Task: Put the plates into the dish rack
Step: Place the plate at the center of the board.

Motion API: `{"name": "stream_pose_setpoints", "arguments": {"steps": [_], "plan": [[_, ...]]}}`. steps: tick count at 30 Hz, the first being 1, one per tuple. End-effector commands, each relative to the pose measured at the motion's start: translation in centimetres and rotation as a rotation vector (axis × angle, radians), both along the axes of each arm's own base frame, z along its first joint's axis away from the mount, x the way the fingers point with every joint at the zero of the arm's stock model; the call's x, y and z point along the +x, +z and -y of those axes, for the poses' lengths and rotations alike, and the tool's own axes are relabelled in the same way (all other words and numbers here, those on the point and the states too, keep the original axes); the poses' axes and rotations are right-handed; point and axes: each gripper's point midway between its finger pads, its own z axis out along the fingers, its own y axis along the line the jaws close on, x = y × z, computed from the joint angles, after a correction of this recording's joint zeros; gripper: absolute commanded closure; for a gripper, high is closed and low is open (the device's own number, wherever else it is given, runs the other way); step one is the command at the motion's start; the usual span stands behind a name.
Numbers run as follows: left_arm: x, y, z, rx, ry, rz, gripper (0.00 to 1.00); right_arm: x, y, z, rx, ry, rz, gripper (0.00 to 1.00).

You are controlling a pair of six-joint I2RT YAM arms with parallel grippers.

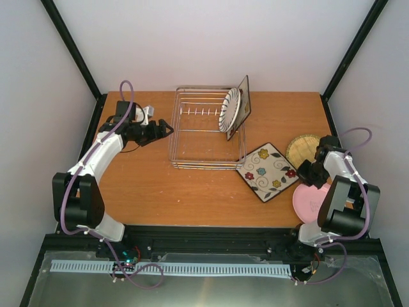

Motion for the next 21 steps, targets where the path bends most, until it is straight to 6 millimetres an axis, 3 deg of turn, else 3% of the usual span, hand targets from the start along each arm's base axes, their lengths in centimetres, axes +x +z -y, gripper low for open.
{"name": "stream_pose_setpoints", "arguments": {"steps": [1,8,12,14,18,21], "plan": [[0.6,1.9,0.0,0.016,-0.006,0.066,0.07,-1.3,-0.9,0.4,-0.037,0.042,-0.08,0.97],[0.4,1.8,0.0,0.015,-0.002,0.065,0.07,-1.2,-0.9,0.0,-0.019,0.056,-0.075,0.97],[0.4,1.7,-0.1,0.019,-0.003,0.066,0.07,-0.1,0.8,-0.1,-0.016,0.074,-0.007,0.95],[0.4,1.7,0.0,0.02,-0.006,0.065,0.07,1.0,2.5,-0.5,-0.002,0.105,0.066,0.85],[-0.4,2.0,0.0,0.015,-0.011,0.071,0.06,3.9,5.4,-2.1,0.034,0.239,0.168,0.51],[-1.6,2.5,0.0,0.002,-0.011,0.095,0.04,6.4,6.2,-4.3,0.036,0.33,0.169,0.43]]}}
